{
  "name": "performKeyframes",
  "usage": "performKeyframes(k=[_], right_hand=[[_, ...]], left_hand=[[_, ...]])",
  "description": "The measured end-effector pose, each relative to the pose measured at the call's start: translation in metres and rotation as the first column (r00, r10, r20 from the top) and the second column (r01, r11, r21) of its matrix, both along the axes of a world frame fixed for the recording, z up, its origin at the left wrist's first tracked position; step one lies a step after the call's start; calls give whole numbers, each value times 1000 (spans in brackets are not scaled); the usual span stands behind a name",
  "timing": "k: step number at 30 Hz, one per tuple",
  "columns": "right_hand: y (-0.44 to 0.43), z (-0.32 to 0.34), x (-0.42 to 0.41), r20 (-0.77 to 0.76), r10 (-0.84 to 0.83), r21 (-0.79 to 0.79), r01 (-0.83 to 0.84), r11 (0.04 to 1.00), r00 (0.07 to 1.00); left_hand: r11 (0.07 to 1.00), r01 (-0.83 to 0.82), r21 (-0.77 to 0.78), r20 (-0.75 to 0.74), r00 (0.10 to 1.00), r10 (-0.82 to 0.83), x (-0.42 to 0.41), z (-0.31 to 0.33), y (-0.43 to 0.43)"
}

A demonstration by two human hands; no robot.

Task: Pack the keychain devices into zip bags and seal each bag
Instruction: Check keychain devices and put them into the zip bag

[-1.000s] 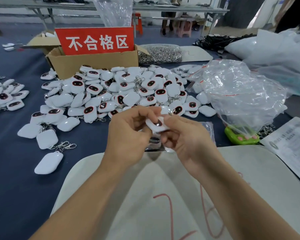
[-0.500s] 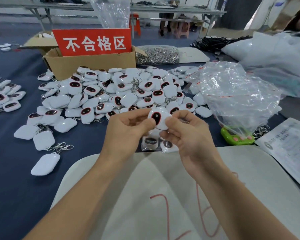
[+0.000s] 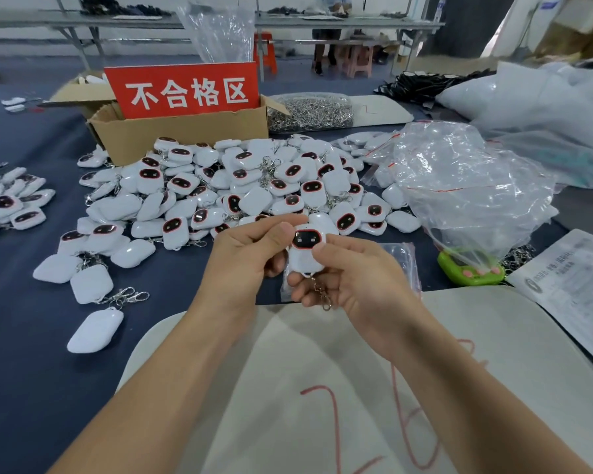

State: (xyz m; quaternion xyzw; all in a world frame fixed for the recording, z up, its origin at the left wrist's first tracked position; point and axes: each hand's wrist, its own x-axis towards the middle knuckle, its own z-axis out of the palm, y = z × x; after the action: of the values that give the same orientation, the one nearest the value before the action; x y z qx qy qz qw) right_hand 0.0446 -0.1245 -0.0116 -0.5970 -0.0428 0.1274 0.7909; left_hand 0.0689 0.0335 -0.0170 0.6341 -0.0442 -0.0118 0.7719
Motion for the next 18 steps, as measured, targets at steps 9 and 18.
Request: performKeyframes(k=[9, 18], right_hand=[[4, 0, 0, 56, -109, -198, 118, 973, 992], [6, -3, 0, 41, -143, -187, 149, 971, 989]], left_hand=[[992, 129, -4, 23, 991, -129, 0, -2, 1], [991, 129, -31, 5, 992, -129, -4, -1, -1]])
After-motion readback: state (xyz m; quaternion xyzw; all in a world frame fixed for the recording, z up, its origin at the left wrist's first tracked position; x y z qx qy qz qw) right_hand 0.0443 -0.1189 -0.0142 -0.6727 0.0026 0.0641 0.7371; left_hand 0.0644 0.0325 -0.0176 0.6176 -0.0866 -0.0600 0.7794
